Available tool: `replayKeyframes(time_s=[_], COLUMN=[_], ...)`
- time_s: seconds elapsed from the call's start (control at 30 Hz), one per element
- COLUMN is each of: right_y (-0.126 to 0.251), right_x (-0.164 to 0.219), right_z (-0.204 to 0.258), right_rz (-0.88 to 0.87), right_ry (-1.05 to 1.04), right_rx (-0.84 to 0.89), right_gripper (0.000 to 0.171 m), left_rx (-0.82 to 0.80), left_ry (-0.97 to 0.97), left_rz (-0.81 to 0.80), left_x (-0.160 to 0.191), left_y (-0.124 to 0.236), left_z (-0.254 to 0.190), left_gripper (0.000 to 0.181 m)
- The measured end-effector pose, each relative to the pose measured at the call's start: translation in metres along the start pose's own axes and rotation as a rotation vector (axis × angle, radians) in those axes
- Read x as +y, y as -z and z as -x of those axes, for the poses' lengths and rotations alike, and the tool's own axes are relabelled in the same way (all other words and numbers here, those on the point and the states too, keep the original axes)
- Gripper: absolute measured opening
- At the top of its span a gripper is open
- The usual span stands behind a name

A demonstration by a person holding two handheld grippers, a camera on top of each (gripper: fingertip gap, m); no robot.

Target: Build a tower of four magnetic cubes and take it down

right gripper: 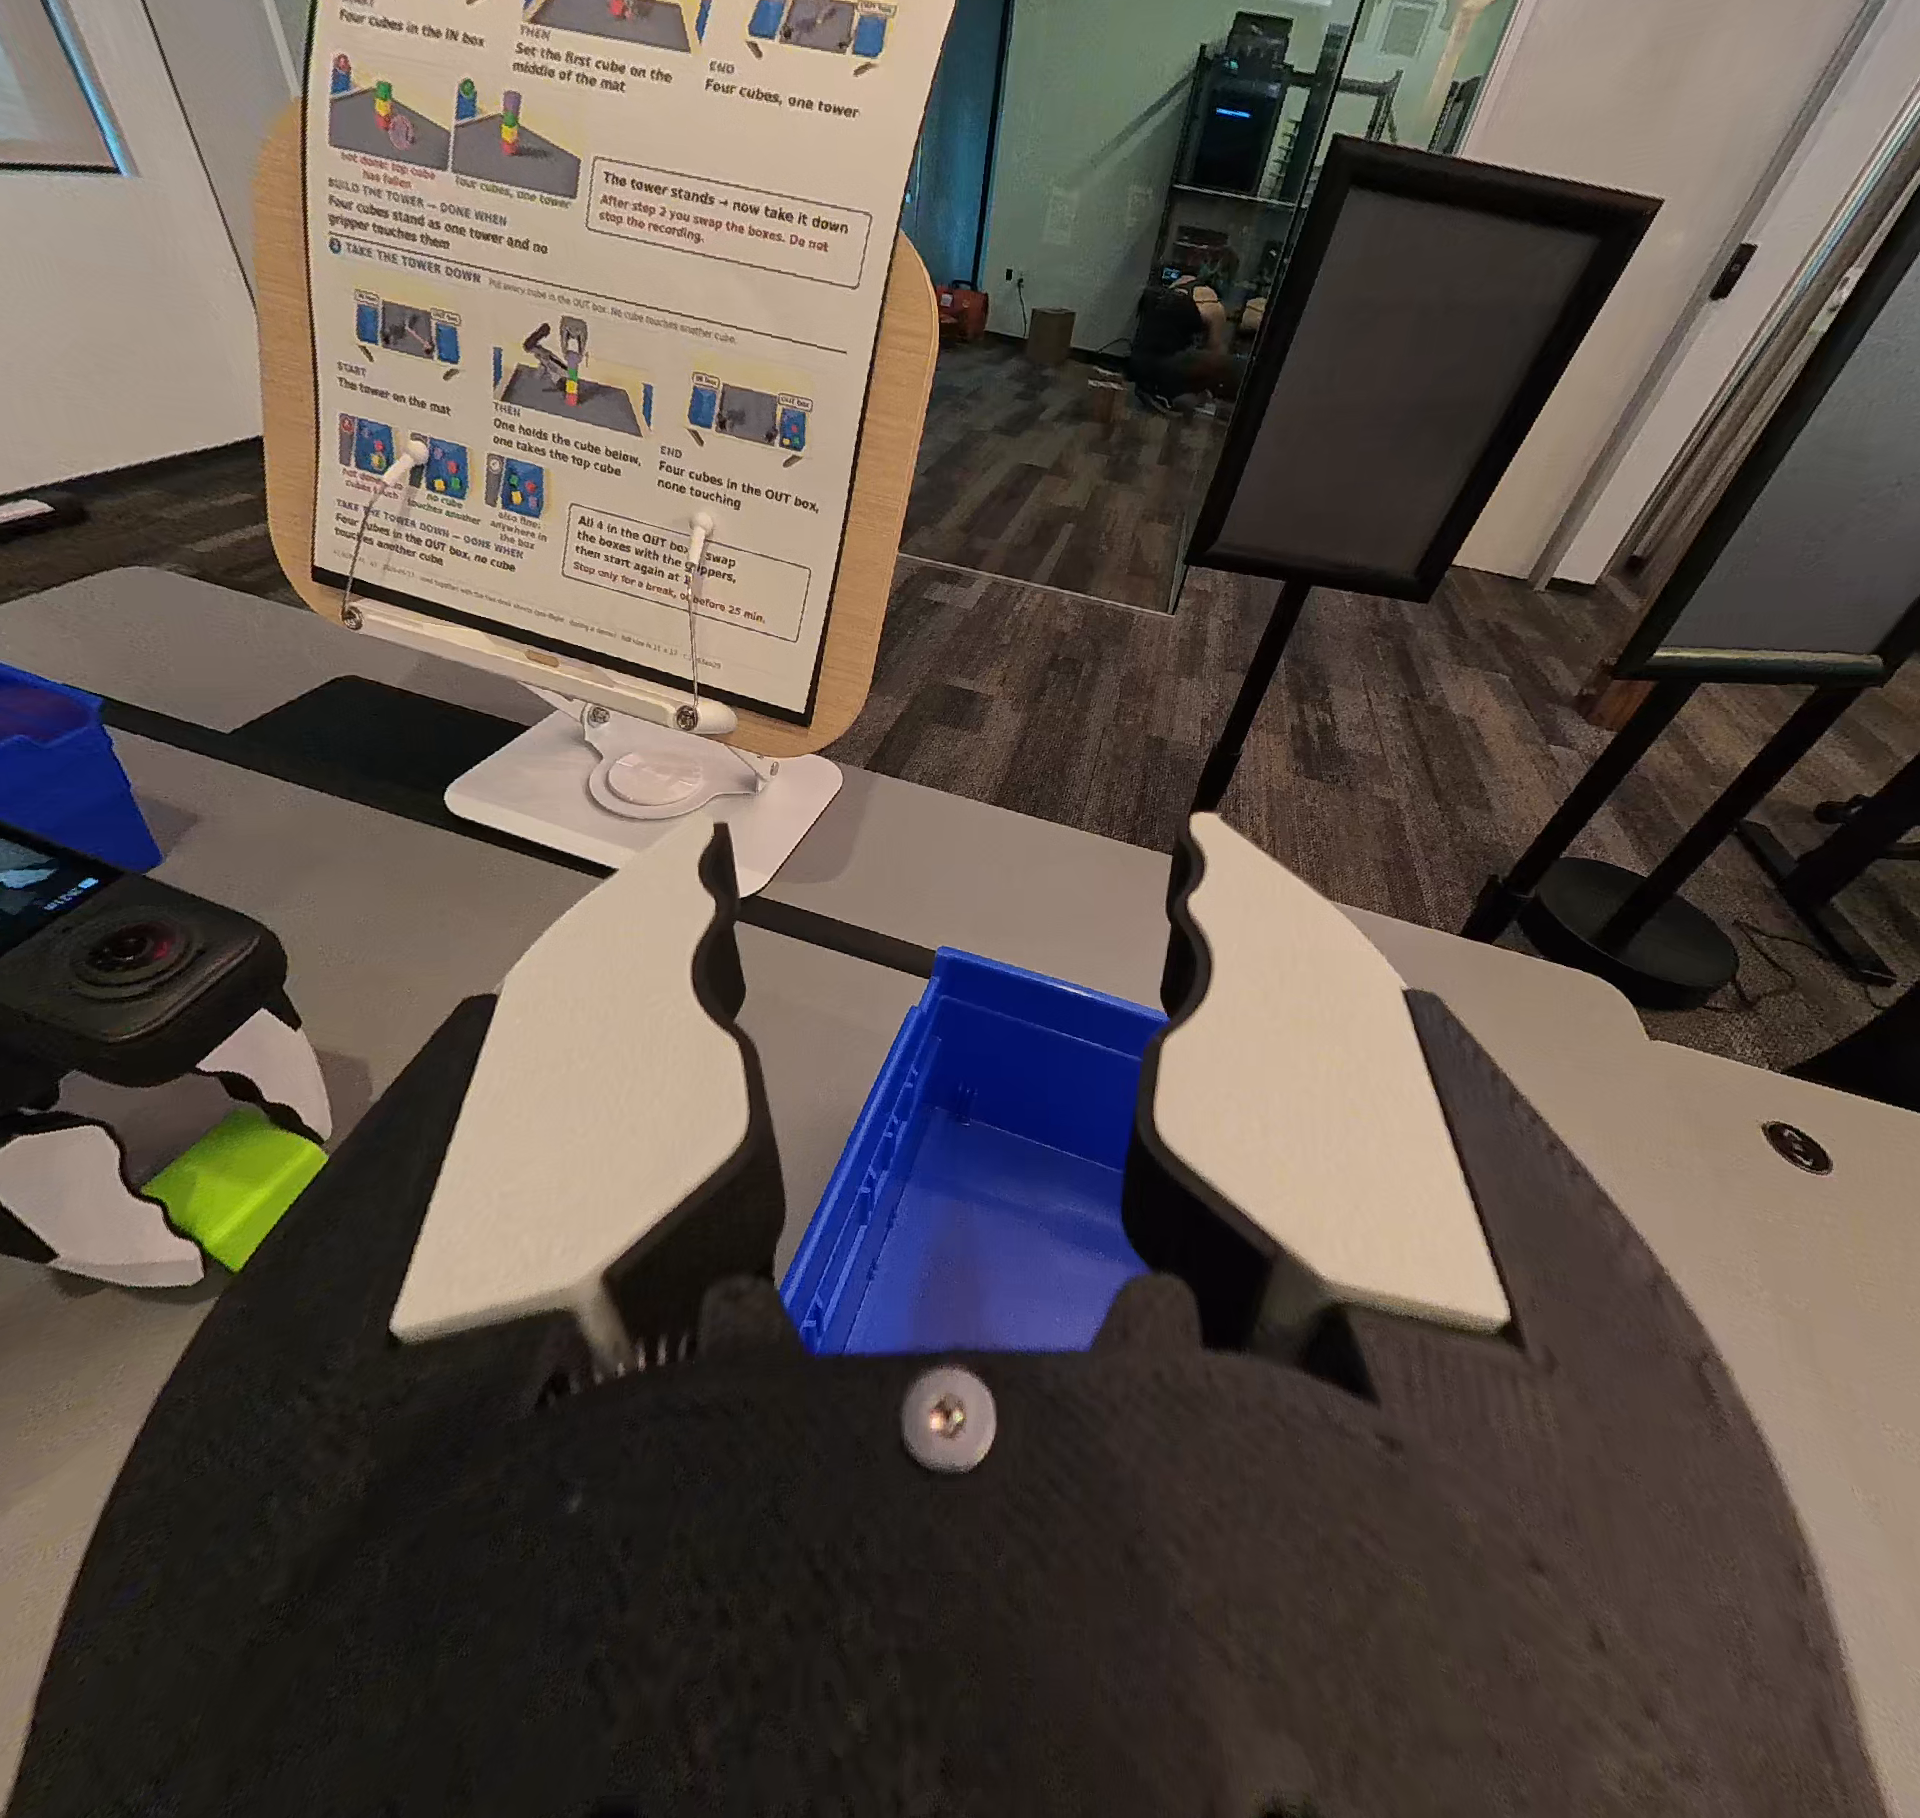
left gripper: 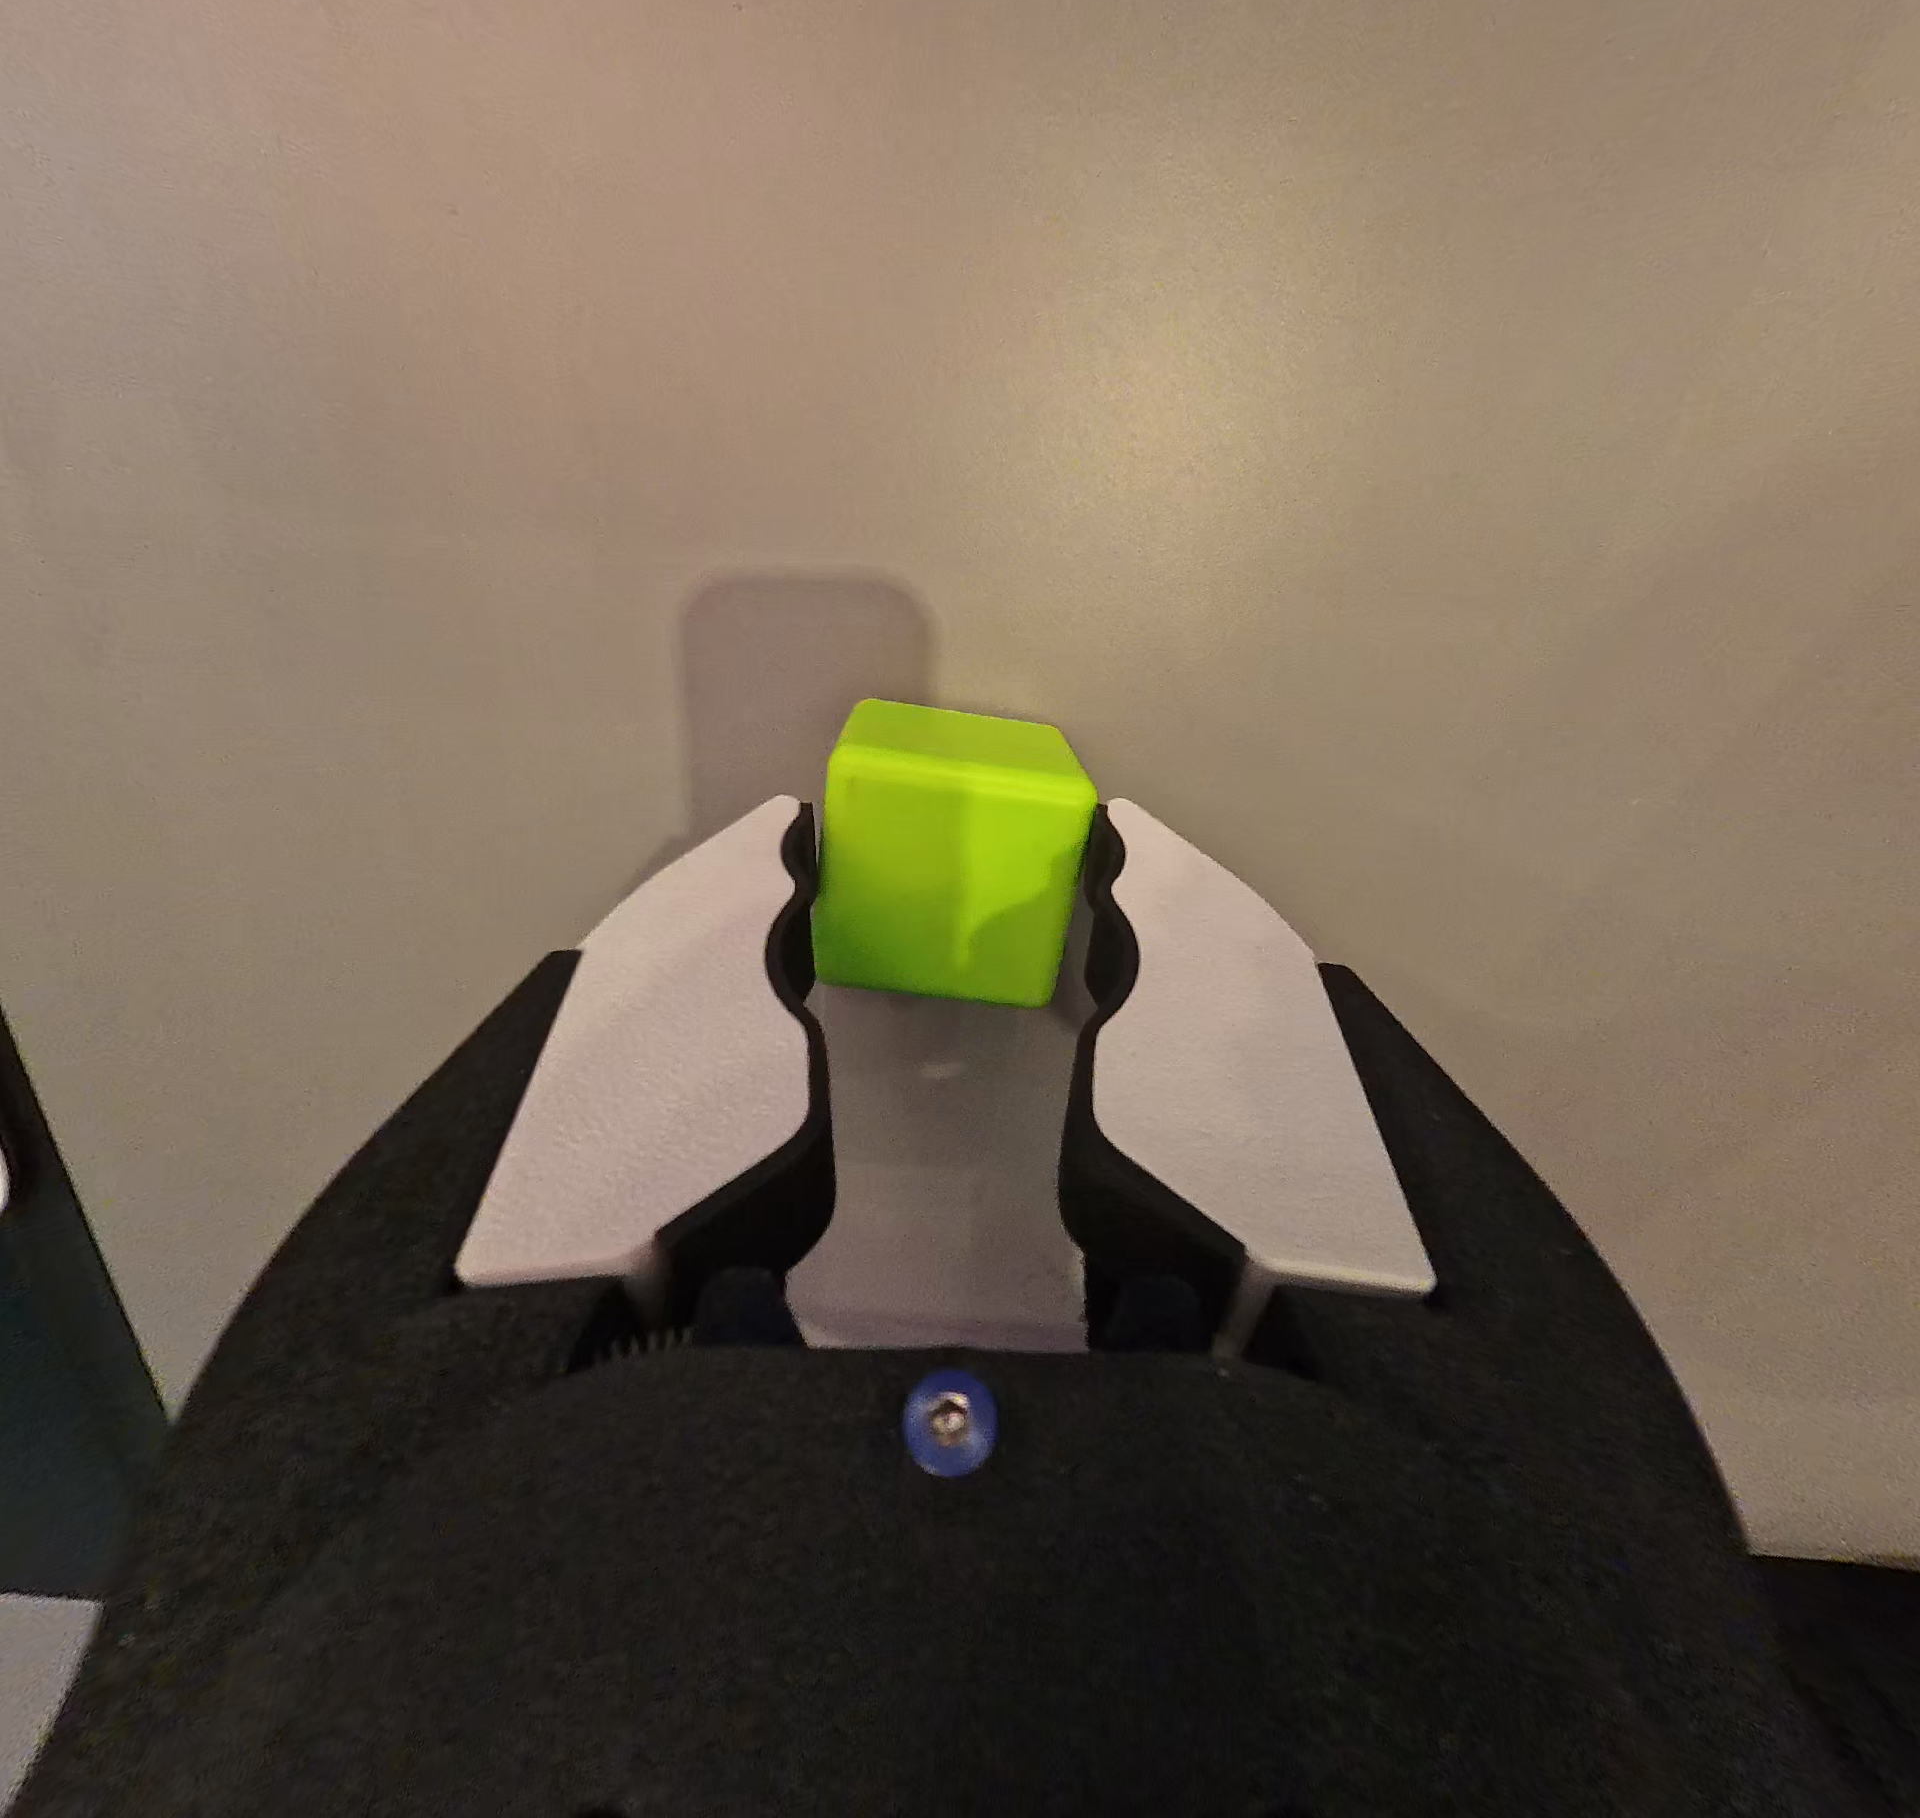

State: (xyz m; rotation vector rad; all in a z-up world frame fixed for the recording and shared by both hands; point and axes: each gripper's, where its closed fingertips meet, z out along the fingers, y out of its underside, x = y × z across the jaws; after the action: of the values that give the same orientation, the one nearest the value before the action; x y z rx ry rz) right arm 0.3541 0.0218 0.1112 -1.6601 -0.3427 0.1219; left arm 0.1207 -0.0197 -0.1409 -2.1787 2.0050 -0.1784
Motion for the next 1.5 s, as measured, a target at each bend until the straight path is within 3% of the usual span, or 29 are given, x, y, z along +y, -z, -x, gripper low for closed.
replayKeyframes(time_s=[0.17, 0.33, 0.43, 0.57, 0.7, 0.8, 0.93, 1.0, 1.1, 1.5], right_y=[-0.001, 0.0, 0.001, 0.001, -0.001, -0.003, -0.006, -0.007, -0.006, -0.004], right_x=[0.003, 0.004, 0.004, 0.001, -0.001, 0.001, 0.005, 0.006, 0.005, 0.003], right_z=[-0.001, -0.002, -0.005, -0.004, 0.0, 0.003, 0.006, 0.007, 0.006, 0.005], right_rz=[0.007, 0.005, -0.002, -0.018, -0.018, -0.011, 0.001, 0.005, 0.0, -0.008], right_ry=[-0.002, -0.014, -0.032, -0.063, -0.054, -0.042, -0.039, -0.038, -0.041, -0.053], right_rx=[0.0, -0.012, -0.017, -0.036, -0.036, -0.039, -0.051, -0.054, -0.056, -0.068], right_gripper=[0.082, 0.082, 0.082, 0.082, 0.082, 0.083, 0.083, 0.083, 0.083, 0.083], left_rx=[-0.041, -0.097, -0.177, -0.296, -0.303, -0.354, -0.393, -0.486, -0.48, -0.503], left_ry=[-0.048, -0.033, -0.019, 0.115, 0.391, 0.651, 0.942, 0.963, 1.057, 1.059], left_rz=[-0.069, -0.221, -0.238, -0.072, 0.15, 0.197, 0.128, 0.19, 0.188, 0.334], left_x=[-0.007, 0.002, 0.049, 0.163, 0.268, 0.309, 0.328, 0.345, 0.351, 0.372], left_y=[0.013, 0.095, 0.153, 0.196, 0.184, 0.16, 0.141, 0.142, 0.13, 0.103], left_z=[0.003, -0.006, -0.014, -0.013, -0.026, -0.033, -0.035, -0.03, -0.031, -0.037], left_gripper=[0.063, 0.062, 0.057, 0.056, 0.056, 0.056, 0.057, 0.06, 0.066, 0.066])
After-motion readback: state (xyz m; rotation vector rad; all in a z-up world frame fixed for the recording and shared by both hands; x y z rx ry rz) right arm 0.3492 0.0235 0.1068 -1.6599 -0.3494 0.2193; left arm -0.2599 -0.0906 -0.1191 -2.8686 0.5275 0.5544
